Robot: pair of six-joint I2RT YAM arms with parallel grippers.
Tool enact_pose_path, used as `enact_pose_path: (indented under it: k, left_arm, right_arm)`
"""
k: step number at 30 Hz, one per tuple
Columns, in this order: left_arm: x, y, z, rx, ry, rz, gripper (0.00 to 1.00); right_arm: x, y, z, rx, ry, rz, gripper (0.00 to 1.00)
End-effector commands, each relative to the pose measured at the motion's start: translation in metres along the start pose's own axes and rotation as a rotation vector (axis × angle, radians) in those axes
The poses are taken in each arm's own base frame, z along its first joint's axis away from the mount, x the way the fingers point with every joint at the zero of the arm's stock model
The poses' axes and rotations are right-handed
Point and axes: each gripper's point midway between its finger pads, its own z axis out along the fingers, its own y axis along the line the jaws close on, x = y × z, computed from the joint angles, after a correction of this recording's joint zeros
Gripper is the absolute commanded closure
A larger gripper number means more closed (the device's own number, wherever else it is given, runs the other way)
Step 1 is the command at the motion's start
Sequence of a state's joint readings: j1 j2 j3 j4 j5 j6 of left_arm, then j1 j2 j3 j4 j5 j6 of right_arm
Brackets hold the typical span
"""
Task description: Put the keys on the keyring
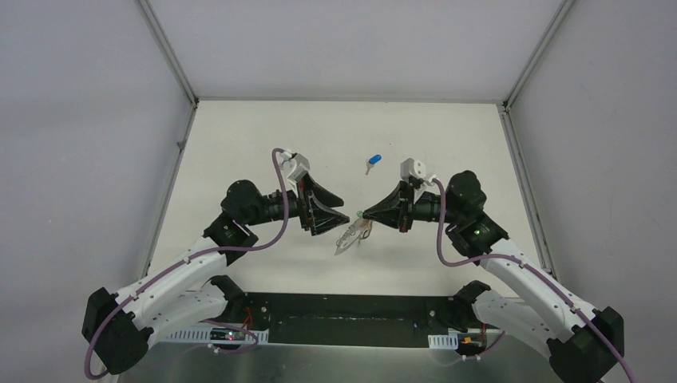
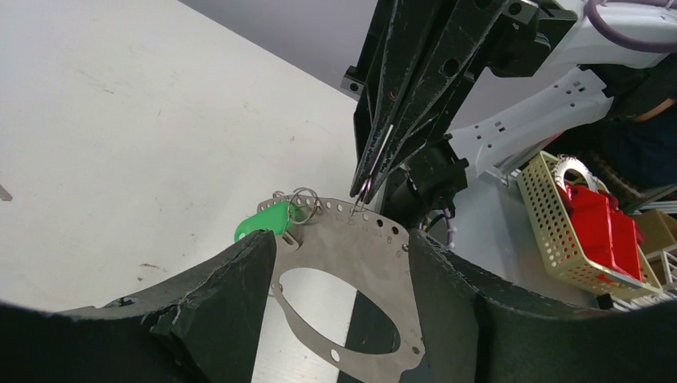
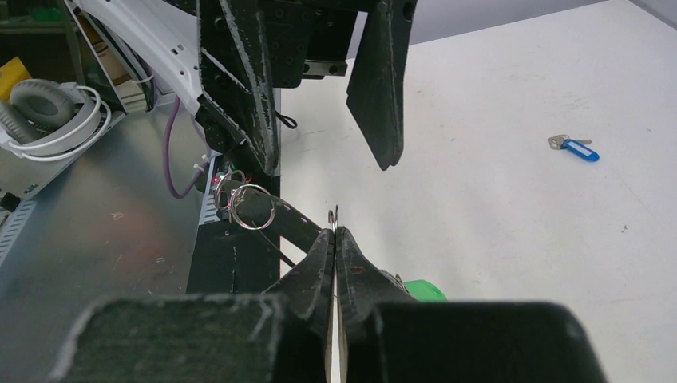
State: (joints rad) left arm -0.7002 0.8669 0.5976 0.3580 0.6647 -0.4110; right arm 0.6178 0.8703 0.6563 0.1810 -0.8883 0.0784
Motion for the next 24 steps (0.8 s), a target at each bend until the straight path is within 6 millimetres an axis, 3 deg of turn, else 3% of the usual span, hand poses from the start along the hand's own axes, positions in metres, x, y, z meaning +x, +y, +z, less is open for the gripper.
enact_pose_path:
  k: [1,14,24]
  left_arm:
    - [-0.017,-0.012,0.003,0.055,-0.006,0.092,0.38]
    - [-0.008,0.001,0.012,-0.008,0.09,0.145,0.53]
    - [0.007,-0.027,0.027,0.102,0.14,0.208,0.54]
  right_arm:
    - [-0.019,-0.003,-0.001,0.052,-0.048,-0.007,1.0]
    - [-0.016,0.003,-0.004,0.028,-0.04,-0.038,1.0]
    - [-0.018,-0.01,-0.004,0.11,-0.053,0.007,1.0]
